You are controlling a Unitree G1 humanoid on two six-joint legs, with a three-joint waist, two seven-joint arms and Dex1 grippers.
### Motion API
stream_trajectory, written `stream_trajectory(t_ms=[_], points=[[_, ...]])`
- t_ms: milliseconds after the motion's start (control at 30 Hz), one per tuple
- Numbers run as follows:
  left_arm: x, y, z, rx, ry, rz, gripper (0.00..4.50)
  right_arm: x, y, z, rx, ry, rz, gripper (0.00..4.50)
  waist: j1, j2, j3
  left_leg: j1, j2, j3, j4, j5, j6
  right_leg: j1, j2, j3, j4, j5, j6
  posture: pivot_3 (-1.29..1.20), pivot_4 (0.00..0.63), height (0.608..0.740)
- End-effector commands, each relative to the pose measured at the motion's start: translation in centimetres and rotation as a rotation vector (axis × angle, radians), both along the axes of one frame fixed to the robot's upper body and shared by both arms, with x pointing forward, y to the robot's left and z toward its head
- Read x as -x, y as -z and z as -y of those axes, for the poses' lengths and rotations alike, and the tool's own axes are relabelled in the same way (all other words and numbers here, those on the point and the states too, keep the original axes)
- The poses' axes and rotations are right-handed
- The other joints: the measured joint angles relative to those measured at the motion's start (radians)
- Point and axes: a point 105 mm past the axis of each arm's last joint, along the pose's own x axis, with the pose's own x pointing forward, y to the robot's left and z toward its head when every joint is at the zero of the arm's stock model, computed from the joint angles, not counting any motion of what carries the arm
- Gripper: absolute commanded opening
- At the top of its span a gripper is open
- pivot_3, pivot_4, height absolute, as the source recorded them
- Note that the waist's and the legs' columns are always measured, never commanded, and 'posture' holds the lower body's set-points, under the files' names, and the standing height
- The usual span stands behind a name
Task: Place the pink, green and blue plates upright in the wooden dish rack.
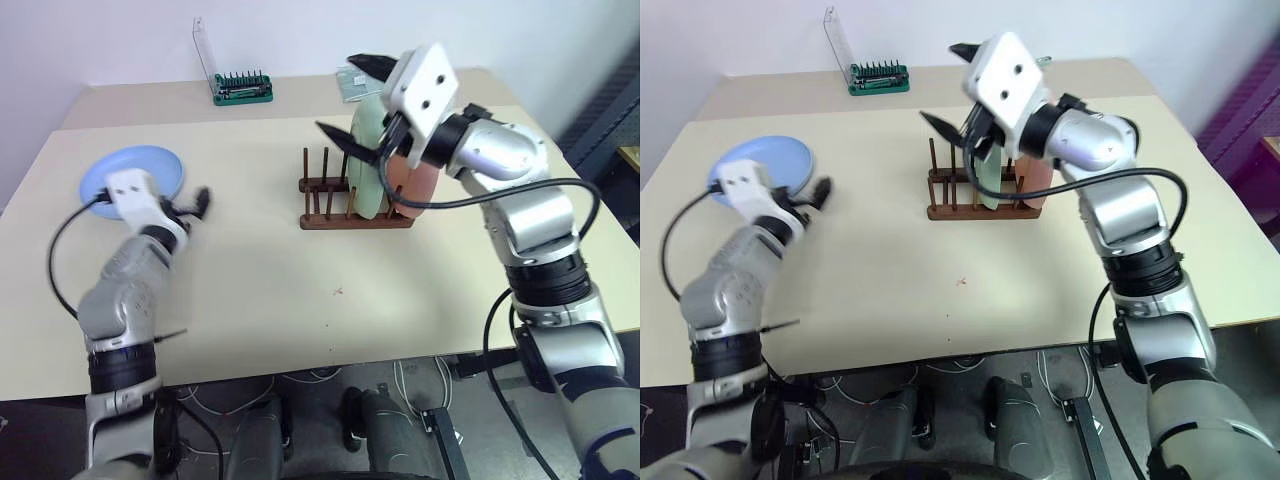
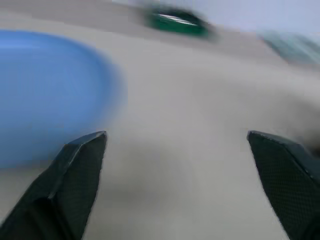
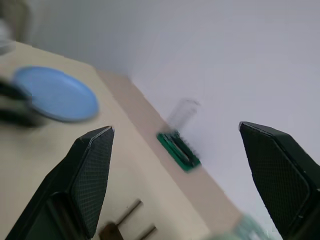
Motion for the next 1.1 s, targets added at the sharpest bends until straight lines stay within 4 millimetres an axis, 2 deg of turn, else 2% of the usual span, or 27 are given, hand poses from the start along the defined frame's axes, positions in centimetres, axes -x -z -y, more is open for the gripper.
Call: stream_trajectory(t_ms=[33, 267, 367, 467, 567, 700, 767, 867, 933, 967, 1033, 1100], points=[[0.1, 0.8, -5.0, 0.203, -0.239, -0.063, 4.49, 0.7, -0.5, -0.7, -0.017, -0.041, 0.034, 4.1, 0.002, -0.001, 0.0, 0.0, 0.0, 0.0, 0.0, 0.0, 0.0, 0.0, 0.0, 0.0, 0.0, 0.0, 0.0, 0.0, 0.15, 0.73], [-1.7, 2.0, -7.2, 0.401, -0.311, -0.139, 4.49, 0.4, 0.6, -0.8, 0.006, -0.035, 0.022, 4.1, 0.018, -0.003, 0.0, 0.0, -0.001, 0.0, 0.002, 0.0, 0.0, 0.002, -0.001, -0.002, 0.0, 0.0, 0.0, 0.0, 0.15, 0.73], [-3.0, 2.5, -6.9, 0.498, -0.246, -0.14, 4.49, 0.4, 1.1, -0.7, 0.008, -0.026, 0.012, 4.1, 0.019, -0.003, 0.0, 0.0, -0.001, 0.001, 0.002, 0.0, 0.0, 0.002, 0.0, -0.002, 0.0, 0.0, 0.0, 0.0, 0.15, 0.73], [-3.7, 2.6, -7.0, 0.522, -0.228, -0.141, 3.62, 0.4, 1.4, -0.6, 0.015, -0.017, 0.011, 4.1, 0.02, -0.003, 0.0, 0.0, -0.001, 0.001, 0.002, 0.0, -0.001, 0.002, 0.0, -0.002, 0.0, 0.0, 0.0, 0.0, 0.15, 0.73], [-4.0, 2.3, -7.3, 0.534, -0.226, -0.115, 2.18, 0.4, 1.8, -0.4, 0.018, -0.005, 0.007, 4.1, 0.018, -0.003, 0.0, 0.0, -0.001, 0.001, 0.002, 0.0, -0.001, 0.002, 0.0, -0.002, 0.0, 0.0, 0.0, 0.0, 0.15, 0.73], [-4.1, 2.0, -7.0, 0.512, -0.203, -0.088, 0.02, 0.5, 2.6, -0.5, 0.033, 0.004, -0.004, 4.1, 0.019, -0.003, -0.001, 0.0, -0.001, 0.001, 0.002, 0.0, -0.001, 0.002, 0.0, -0.002, 0.0, 0.0, 0.0, 0.0, 0.15, 0.73], [-4.2, 0.3, -6.3, 0.437, -0.162, -0.005, 0.02, 0.5, 3.2, -0.6, 0.058, 0.007, 0.003, 4.1, 0.019, -0.003, -0.001, 0.001, -0.001, 0.001, 0.002, 0.0, -0.001, 0.003, 0.0, -0.002, 0.0, 0.0, 0.0, 0.0, 0.15, 0.73], [-3.6, -3.4, -4.2, 0.263, -0.083, 0.142, 0.02, 0.5, 4.2, -1.3, 0.141, 0.011, 0.051, 4.1, 0.016, -0.003, -0.001, 0.001, -0.001, 0.001, 0.002, 0.0, -0.001, 0.002, -0.001, -0.002, 0.0, 0.0, -0.001, 0.0, 0.15, 0.73], [-2.6, -5.9, -0.5, 0.166, 0.029, 0.219, 0.02, 0.5, 5.7, -2.2, 0.255, -0.017, 0.102, 4.1, 0.016, -0.004, 0.0, 0.0, -0.001, 0.001, 0.001, 0.001, -0.001, 0.002, -0.001, -0.002, 0.0, 0.0, -0.001, 0.0, 0.15, 0.73], [-2.0, -6.5, 1.2, 0.135, 0.075, 0.232, 0.0, 0.4, 6.4, -2.5, 0.305, -0.018, 0.135, 4.3, 0.017, -0.004, 0.0, 0.0, -0.001, 0.002, 0.001, 0.001, -0.001, 0.002, -0.001, -0.002, 0.0, 0.0, -0.001, 0.0, 0.15, 0.73], [-0.6, -7.3, 4.5, 0.064, 0.136, 0.221, 0.0, -0.1, 7.4, -3.2, 0.39, 0.001, 0.233, 4.3, 0.018, -0.004, 0.0, 0.0, -0.001, 0.001, 0.001, 0.001, -0.001, 0.003, -0.001, -0.002, 0.0, 0.0, 0.0, 0.0, 0.15, 0.73], [0.5, -7.4, 6.3, 0.036, 0.154, 0.188, 0.0, -0.5, 7.9, -3.7, 0.414, 0.011, 0.285, 4.3, 0.018, -0.004, 0.0, 0.001, -0.001, 0.001, 0.002, 0.001, -0.001, 0.003, -0.001, -0.001, 0.0, 0.0, 0.0, 0.0, 0.15, 0.73]])
